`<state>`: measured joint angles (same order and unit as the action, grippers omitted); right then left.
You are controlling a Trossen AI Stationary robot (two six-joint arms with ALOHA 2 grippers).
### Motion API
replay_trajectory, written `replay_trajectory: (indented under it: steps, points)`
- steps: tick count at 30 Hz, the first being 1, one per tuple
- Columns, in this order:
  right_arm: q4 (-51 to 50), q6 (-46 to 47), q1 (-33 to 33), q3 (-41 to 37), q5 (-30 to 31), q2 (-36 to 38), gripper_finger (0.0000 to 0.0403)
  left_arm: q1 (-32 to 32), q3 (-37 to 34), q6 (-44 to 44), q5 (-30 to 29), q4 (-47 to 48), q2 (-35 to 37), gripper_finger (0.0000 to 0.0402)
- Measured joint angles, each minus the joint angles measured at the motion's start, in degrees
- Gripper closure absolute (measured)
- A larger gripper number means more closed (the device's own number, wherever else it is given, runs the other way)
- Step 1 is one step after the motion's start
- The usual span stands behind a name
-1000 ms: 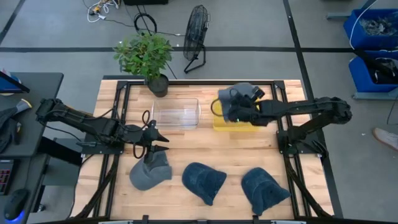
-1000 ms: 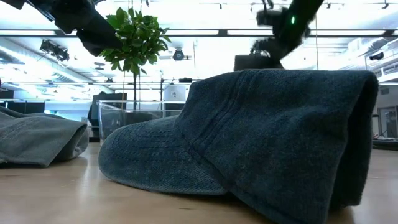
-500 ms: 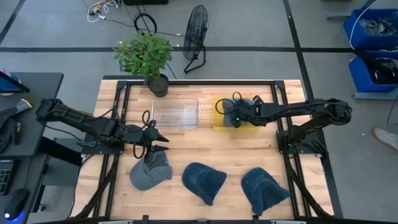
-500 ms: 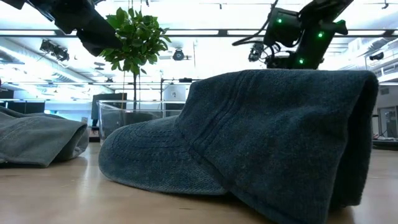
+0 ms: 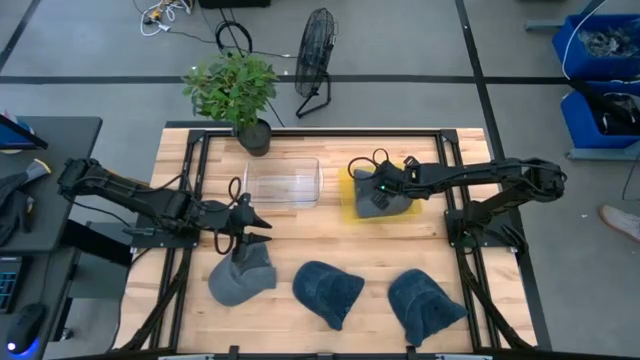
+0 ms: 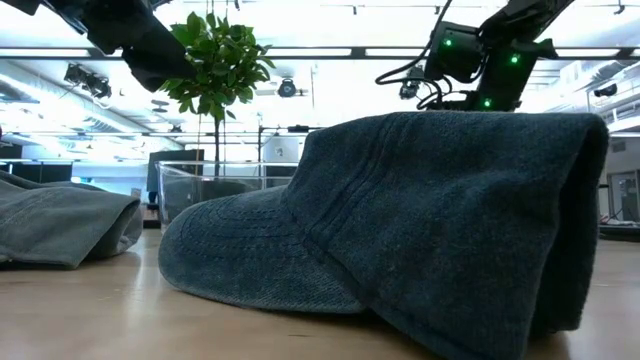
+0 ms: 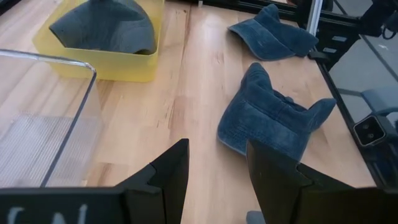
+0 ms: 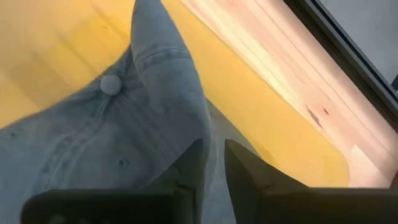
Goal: Pick & Place hat
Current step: Put the right gray cap into the yellow bin, then put the gray cap into the yellow bin
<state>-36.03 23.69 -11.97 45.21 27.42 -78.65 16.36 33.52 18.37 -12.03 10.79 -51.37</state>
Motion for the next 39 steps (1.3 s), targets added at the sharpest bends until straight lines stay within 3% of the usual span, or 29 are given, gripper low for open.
replay_trajectory:
  steps: [8,12,20,26,31,39]
  points:
    - [-6.08,-3.18,0.04,4.61,-0.66,-0.02,0.0291,0.00,0.00,3.87,0.04,-2.02,0.00,0.0236]
    - [-7.64,-1.39,0.14,9.83,-6.09,-0.02,0.0283,1.36,0.02,6.89,0.28,-3.62,-0.67,0.0236]
    - [5.01,-6.08,1.92,12.85,-16.31,-0.02,0.0289,5.93,0.04,18.10,0.49,-2.81,-6.78,0.0237]
    - [17.72,-13.68,5.77,12.85,-20.03,-0.02,0.0296,5.67,0.04,32.56,0.50,10.11,-9.73,0.0237]
    - [20.25,-18.28,7.38,12.85,-19.96,-0.02,0.0298,5.64,0.04,47.50,1.30,25.24,-10.62,0.0237]
    - [20.42,-18.63,7.45,12.85,-19.46,-0.02,0.0299,5.77,0.36,56.33,6.34,28.76,-10.51,0.0237]
